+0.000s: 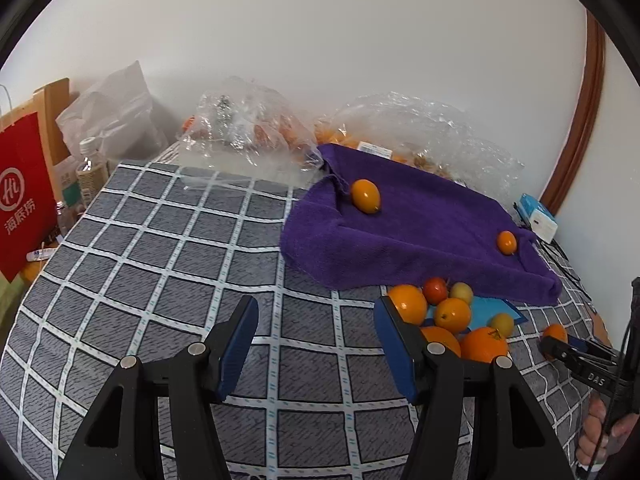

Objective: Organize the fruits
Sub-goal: 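Grasp a large orange from the pile with the left tool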

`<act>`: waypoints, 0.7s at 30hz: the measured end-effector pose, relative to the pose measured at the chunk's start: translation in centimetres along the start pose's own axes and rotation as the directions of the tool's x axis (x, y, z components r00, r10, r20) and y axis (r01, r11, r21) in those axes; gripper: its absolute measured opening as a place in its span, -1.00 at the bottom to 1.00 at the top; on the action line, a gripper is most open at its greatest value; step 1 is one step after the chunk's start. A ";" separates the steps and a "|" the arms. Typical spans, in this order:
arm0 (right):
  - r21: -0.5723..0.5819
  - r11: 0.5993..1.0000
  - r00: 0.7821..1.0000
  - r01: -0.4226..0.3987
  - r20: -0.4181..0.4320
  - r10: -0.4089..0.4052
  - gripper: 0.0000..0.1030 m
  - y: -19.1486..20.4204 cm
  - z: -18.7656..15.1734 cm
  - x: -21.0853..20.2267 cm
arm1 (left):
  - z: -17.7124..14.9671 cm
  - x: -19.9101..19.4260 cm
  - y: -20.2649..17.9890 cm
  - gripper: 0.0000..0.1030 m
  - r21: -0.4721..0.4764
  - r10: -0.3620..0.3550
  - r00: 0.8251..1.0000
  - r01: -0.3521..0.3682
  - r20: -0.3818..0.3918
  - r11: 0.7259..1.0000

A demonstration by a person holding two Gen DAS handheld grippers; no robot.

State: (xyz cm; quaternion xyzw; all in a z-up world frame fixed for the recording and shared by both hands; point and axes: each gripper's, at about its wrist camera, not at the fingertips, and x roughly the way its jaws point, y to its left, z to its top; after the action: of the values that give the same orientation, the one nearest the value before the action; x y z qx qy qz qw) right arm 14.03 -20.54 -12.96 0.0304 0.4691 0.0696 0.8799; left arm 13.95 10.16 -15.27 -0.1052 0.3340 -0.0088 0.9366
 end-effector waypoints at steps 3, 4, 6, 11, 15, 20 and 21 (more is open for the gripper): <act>-0.019 1.000 1.000 0.016 0.005 -0.016 -0.16 0.3 -0.1 -0.1 | -0.1 0.3 -0.4 0.12 0.012 -0.032 0.999 0.032 -0.023 0.999; -0.018 1.000 1.000 0.018 0.007 -0.018 -0.20 0.3 -0.1 -0.1 | -0.2 0.3 -0.5 0.12 0.017 -0.050 0.998 0.050 -0.027 0.999; -0.009 1.000 1.000 0.027 0.012 -0.027 -0.20 0.2 -0.2 -0.2 | -0.4 0.1 -1.1 0.12 0.037 -0.086 0.996 0.087 -0.029 0.996; 0.041 0.999 0.999 0.024 0.023 -0.025 -0.20 -0.8 -0.2 -0.5 | -0.8 -0.3 -2.9 0.12 0.078 -0.197 0.978 0.202 -0.071 0.976; 0.074 0.997 0.999 0.026 0.037 -0.029 -0.20 -1.4 -0.2 -0.7 | -1.0 0.3 -4.2 0.13 0.042 -0.202 0.971 0.208 -0.126 0.977; 0.086 0.996 0.999 0.013 0.042 -0.017 -0.20 -1.5 -0.1 -0.8 | -2.1 1.3 -5.8 0.13 0.063 -0.139 0.975 0.152 -0.175 0.986; 0.084 0.996 0.999 0.011 0.042 -0.015 -0.20 -1.5 -0.1 -0.8 | -2.2 1.3 -5.9 0.13 0.068 -0.123 0.977 0.137 -0.176 0.988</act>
State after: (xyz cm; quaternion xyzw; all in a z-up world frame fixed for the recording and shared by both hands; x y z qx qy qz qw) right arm 13.61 -22.11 -12.54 0.0655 0.4531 0.0435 0.8880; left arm 13.91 3.88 -16.52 -0.0880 0.4053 -0.0925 0.9052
